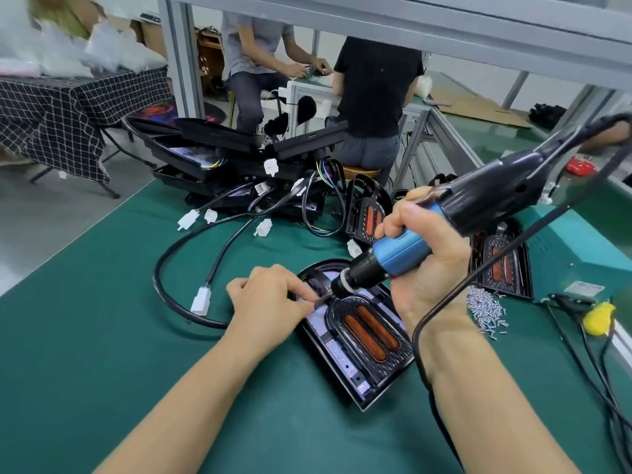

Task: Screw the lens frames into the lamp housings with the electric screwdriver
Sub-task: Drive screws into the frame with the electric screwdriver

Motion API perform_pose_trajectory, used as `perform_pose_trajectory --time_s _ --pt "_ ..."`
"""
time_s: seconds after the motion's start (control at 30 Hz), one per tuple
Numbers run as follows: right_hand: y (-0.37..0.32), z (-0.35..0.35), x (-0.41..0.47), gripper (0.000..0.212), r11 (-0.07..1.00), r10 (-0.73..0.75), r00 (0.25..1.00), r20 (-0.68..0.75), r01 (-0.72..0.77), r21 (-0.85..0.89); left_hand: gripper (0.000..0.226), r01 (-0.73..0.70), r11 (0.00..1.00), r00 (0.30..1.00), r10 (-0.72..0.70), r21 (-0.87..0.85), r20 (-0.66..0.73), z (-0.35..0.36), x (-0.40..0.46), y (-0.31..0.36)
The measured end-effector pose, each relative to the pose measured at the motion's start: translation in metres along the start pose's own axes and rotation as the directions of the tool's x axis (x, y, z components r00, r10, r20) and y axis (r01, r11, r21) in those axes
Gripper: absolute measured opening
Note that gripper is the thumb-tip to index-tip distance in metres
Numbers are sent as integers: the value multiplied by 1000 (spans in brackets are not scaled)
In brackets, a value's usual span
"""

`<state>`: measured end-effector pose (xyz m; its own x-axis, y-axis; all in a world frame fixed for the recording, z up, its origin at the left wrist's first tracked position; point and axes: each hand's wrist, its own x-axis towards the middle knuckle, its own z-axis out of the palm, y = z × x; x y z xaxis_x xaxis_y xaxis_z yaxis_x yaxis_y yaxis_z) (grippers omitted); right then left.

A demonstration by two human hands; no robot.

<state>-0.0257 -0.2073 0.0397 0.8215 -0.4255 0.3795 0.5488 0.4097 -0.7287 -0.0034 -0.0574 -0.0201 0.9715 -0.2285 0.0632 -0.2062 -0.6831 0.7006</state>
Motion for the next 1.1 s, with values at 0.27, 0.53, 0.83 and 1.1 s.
perform_pose_trajectory --time_s 0.27,0.53,0.83,1.1 --pt "6 -4 0 21 1000 -14 1000 0 14 12 27 58 998 997 -59 -30 -46 -9 5 5" --pt "12 2 -1 22 999 23 1000 14 -22 -40 20 -11 979 994 -10 -202 -107 0 -4 -7" --pt "13 15 4 19 986 56 971 234 -17 -168 22 -8 992 992 -8 -122 -125 6 -10 -4" --pt "9 20 2 21 988 50 955 292 -6 -153 25 -25 994 990 10 -103 -144 8 -10 -2"
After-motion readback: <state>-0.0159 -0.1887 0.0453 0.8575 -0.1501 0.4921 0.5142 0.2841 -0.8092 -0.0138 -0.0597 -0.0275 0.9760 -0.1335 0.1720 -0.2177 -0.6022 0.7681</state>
